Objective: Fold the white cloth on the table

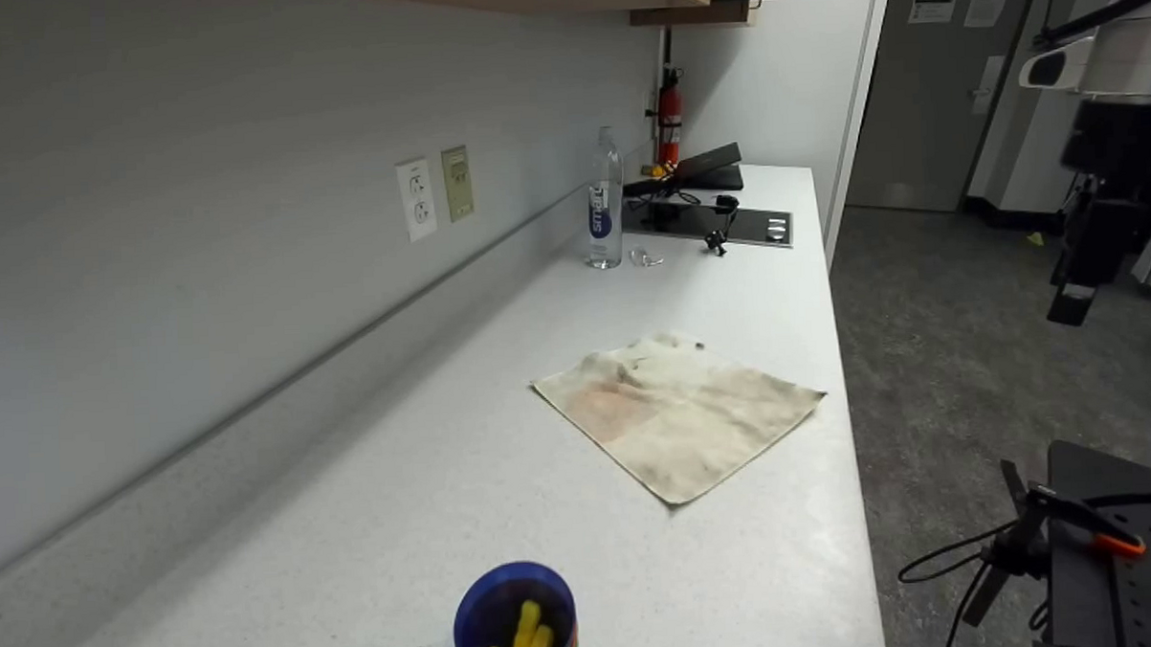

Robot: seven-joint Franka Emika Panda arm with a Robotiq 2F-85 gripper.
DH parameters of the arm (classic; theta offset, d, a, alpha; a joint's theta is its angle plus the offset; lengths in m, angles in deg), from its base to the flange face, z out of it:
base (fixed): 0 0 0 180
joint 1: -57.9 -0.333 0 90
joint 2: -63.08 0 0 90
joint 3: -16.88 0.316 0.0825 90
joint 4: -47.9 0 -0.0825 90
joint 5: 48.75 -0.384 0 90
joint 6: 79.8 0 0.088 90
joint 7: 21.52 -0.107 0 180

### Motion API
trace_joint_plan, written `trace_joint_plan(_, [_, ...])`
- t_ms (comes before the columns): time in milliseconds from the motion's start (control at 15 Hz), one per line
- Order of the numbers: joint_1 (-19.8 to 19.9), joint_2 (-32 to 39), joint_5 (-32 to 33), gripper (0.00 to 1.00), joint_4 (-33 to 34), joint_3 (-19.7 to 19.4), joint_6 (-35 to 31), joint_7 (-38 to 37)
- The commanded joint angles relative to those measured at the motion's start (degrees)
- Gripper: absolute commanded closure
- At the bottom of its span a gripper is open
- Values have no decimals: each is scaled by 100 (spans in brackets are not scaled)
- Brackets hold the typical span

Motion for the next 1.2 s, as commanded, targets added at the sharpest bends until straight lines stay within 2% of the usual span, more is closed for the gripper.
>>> trace_joint_plan(0, [3, 1, -6, 0, 10, 6, 13, 2])
trace_joint_plan(933, [-23, 134, -101, 0, 165, -23, 117, 11])
trace_joint_plan(1000, [28, 1106, 3, 0, 420, 0, -525, -56])
trace_joint_plan(1067, [37, 1259, 25, 0, 482, 42, -637, -120])
trace_joint_plan(1133, [6, 427, -29, 0, 219, 12, -269, -36])
